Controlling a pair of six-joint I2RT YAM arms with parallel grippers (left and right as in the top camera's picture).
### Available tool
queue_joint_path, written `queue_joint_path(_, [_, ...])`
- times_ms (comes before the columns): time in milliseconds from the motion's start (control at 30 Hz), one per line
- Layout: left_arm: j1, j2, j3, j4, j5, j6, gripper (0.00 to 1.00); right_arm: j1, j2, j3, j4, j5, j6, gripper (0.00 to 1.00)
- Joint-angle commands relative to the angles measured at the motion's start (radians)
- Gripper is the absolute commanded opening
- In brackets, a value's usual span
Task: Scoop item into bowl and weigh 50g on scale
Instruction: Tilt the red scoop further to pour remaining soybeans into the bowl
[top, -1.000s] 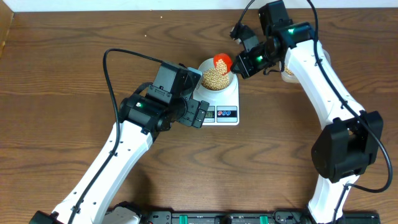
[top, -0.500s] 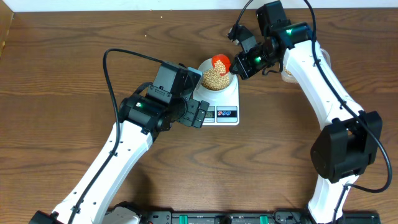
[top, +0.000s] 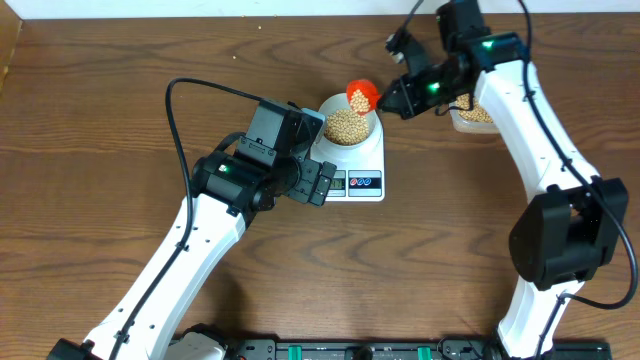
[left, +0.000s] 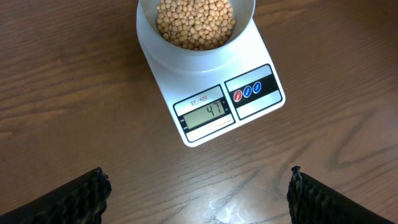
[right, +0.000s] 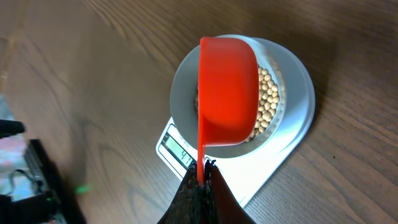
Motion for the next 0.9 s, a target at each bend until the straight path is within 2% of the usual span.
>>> queue_joint_path(0, [0.005, 0.003, -0.008, 0.0, -0.009, 0.001, 0.93, -0.03, -0.023, 0.02, 0.001, -0.117, 0.013, 0.01])
queue_joint_path(867, [0.005, 0.003, -0.008, 0.0, -0.009, 0.001, 0.93, -0.025, -0.023, 0.02, -0.003, -0.098, -0.002, 0.01])
